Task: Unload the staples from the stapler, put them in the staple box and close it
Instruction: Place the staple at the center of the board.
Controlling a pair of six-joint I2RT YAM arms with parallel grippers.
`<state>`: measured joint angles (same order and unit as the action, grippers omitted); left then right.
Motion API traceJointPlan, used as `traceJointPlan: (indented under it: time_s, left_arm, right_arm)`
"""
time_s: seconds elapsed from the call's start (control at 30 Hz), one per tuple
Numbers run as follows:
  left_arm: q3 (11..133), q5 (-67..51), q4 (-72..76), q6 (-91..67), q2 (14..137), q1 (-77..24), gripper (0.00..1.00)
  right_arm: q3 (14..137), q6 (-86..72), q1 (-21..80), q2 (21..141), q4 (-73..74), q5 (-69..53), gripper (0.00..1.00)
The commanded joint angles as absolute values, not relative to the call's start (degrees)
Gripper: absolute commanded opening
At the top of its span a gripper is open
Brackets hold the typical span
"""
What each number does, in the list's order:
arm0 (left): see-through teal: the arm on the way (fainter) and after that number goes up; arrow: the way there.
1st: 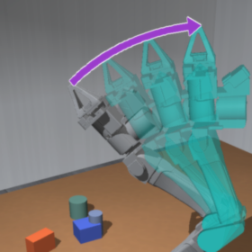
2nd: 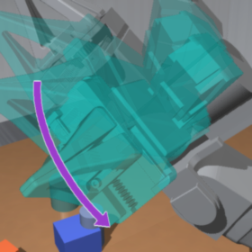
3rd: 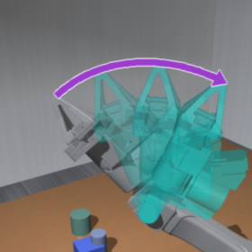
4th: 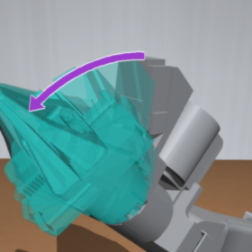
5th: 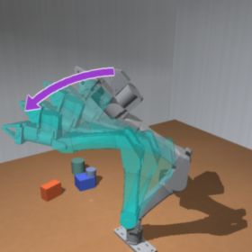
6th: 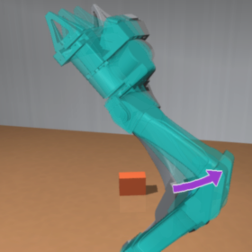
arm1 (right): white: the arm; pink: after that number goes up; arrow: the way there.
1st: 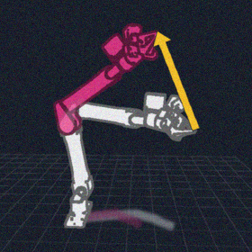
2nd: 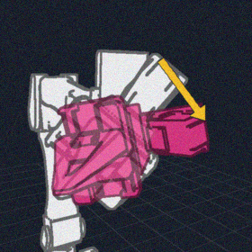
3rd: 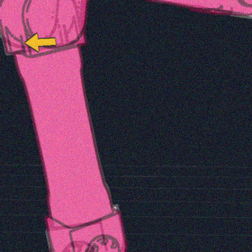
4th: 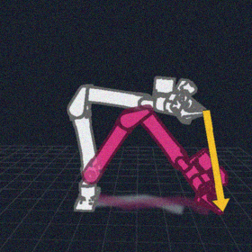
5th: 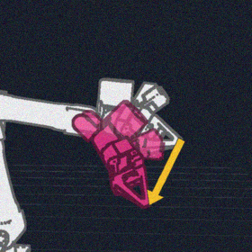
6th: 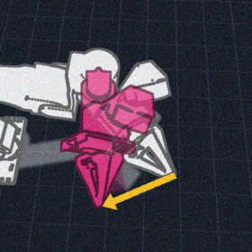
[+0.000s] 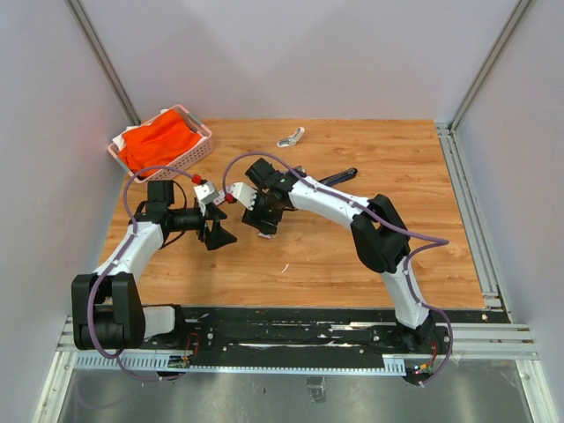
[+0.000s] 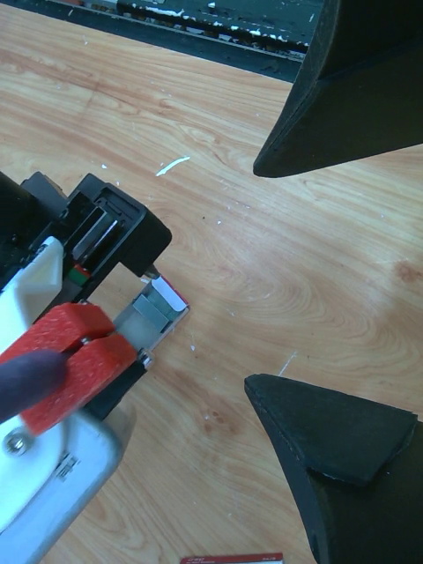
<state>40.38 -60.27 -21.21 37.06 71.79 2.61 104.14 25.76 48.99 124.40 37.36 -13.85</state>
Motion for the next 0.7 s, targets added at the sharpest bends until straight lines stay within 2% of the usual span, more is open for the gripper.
traceJointPlan:
  time_s: [0.0, 0.67]
  left_arm:
    - [41.3, -60.6, -20.5, 36.3, 70.6, 3.2, 0.98]
    - [40.8, -59.9, -19.6, 35.8, 70.6, 3.2, 0.98]
  right_arm:
    - [102.6, 24.8, 49.9, 124.0, 36.5, -15.3, 0.62]
    - [102.6, 22.4, 52.8, 127.8, 35.6, -8.3, 0.65]
